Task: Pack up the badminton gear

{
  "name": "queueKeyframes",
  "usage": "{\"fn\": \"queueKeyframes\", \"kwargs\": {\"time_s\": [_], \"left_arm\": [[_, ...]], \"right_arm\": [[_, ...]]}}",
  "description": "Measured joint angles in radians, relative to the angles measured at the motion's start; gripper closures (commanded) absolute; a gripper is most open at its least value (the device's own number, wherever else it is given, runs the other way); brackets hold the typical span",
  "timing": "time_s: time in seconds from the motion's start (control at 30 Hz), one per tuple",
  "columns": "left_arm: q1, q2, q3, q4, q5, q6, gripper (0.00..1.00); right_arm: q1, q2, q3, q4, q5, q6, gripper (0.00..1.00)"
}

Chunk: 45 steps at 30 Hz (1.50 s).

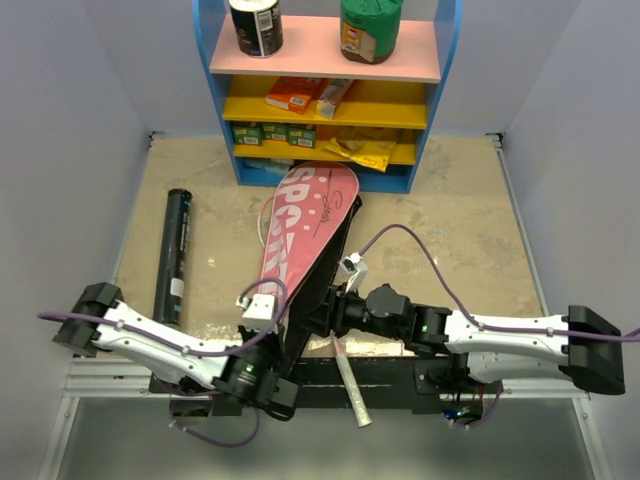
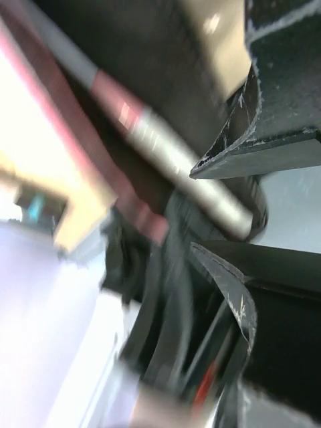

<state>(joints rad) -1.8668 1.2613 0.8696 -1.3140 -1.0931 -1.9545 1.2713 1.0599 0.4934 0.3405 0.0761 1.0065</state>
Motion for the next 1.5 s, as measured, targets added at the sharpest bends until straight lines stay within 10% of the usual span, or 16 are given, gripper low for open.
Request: {"fn": "queueKeyframes", "kwargs": {"time_s": [0.3,0.7,0.87,0.97,1.5], "left_arm": [[0.064,-0.272,0.039,-0.005,-0.121,0.000,1.00],[0.078,-0.308,0.064,-0.005,-0.151,0.018,1.00],[0.078,-0.261,0.034,-0.003,-0.140,0.004,1.00],[0.078,-0.188,0.011,0.004,-0.129,0.001,1.00],[0.139,0.188,0.041,0.192,-0.054,0.095,1.00]], "right_arm": [[0.000,0.109,0.111,-0.473,0.217,-0.091,0.56],[0.000,0.386,0.156,-0.504,0.307,-0.137,0.57],[0.000,0.427,0.177,-0.465,0.308,-0.139,0.70],[0.000,0.439,0.177,-0.452,0.307,-0.134,1.00],[0.213,0.338,0.172,-0.743,0.330,0.083,1.00]]}}
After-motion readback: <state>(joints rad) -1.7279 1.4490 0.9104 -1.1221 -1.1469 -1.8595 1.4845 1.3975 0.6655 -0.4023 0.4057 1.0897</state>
